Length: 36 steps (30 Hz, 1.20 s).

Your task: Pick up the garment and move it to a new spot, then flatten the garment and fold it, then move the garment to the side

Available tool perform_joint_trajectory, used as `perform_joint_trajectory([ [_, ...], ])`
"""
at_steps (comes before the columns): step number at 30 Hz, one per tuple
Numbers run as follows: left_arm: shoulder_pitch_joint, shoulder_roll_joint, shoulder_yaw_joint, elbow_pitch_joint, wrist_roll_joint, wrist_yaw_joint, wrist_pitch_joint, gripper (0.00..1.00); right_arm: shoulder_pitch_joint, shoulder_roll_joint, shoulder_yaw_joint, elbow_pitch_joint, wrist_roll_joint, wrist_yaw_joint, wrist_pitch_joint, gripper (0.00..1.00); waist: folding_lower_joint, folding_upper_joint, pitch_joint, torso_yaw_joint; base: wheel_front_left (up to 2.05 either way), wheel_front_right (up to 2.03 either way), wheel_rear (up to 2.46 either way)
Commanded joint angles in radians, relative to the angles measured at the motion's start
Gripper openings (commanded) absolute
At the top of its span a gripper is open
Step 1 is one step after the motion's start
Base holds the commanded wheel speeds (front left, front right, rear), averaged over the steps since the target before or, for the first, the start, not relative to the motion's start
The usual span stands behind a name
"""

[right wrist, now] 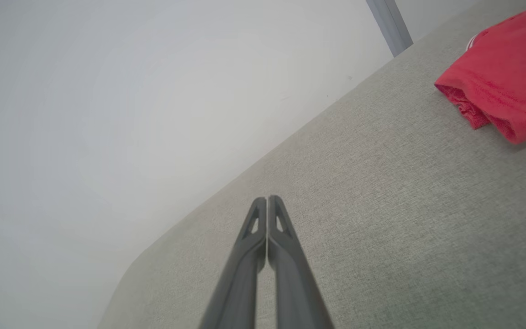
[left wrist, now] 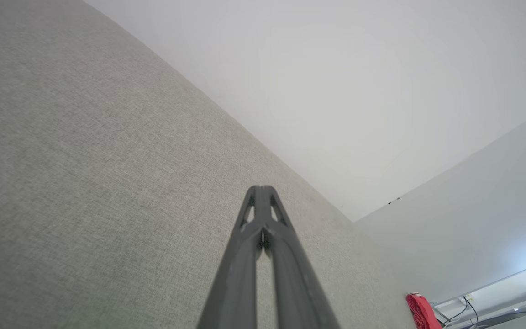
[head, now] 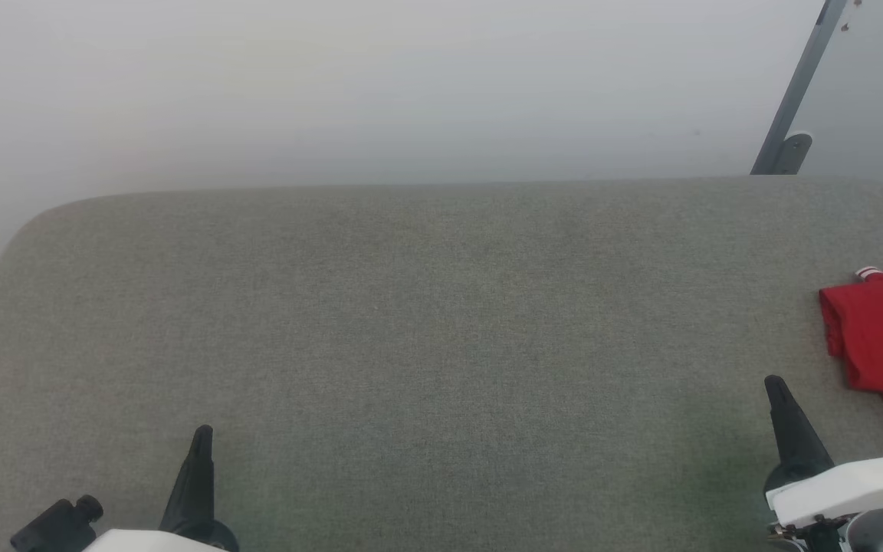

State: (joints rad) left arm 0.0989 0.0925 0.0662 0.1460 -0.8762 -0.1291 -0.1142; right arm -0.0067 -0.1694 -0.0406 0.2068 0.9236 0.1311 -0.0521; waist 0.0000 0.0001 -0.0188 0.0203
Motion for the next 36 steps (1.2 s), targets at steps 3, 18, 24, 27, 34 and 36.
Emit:
perform_joint_trajectory([
  [3, -0.034, 0.003, 0.005, -0.003, -0.056, -0.001, 0.014, 0.00, -0.033, 0.003, -0.011, -0.005, 0.051, 0.000, 0.012, 0.00, 0.0000, -0.0001, 0.001, -0.001, 0.00, 0.00, 0.00],
  [18, -0.075, -0.004, 0.011, 0.019, -0.211, -0.001, 0.059, 0.00, -0.050, 0.029, -0.025, 0.004, 0.193, 0.000, 0.046, 0.00, 0.0000, -0.0001, 0.004, -0.004, 0.00, 0.00, 0.00],
  [24, -0.090, -0.006, 0.013, 0.028, -0.271, -0.001, 0.076, 0.00, -0.056, 0.039, -0.031, 0.007, 0.248, 0.000, 0.061, 0.00, 0.0000, -0.0001, 0.006, -0.005, 0.00, 0.00, 0.00],
  [27, -0.098, -0.008, 0.014, 0.031, -0.300, -0.001, 0.084, 0.00, -0.059, 0.044, -0.034, 0.009, 0.275, 0.000, 0.067, 0.00, 0.0000, -0.0001, 0.007, -0.006, 0.00, 0.00, 0.00],
  [34, -0.116, -0.011, 0.017, 0.041, -0.363, -0.002, 0.104, 0.00, -0.067, 0.055, -0.040, 0.013, 0.334, 0.000, 0.082, 0.00, 0.0000, -0.0001, 0.008, -0.008, 0.00, 0.00, 0.00],
  [36, -0.119, -0.012, 0.018, 0.044, -0.381, -0.002, 0.108, 0.00, -0.068, 0.058, -0.042, 0.014, 0.349, 0.000, 0.086, 0.00, 0.0000, -0.0001, 0.009, -0.008, 0.00, 0.00, 0.00],
])
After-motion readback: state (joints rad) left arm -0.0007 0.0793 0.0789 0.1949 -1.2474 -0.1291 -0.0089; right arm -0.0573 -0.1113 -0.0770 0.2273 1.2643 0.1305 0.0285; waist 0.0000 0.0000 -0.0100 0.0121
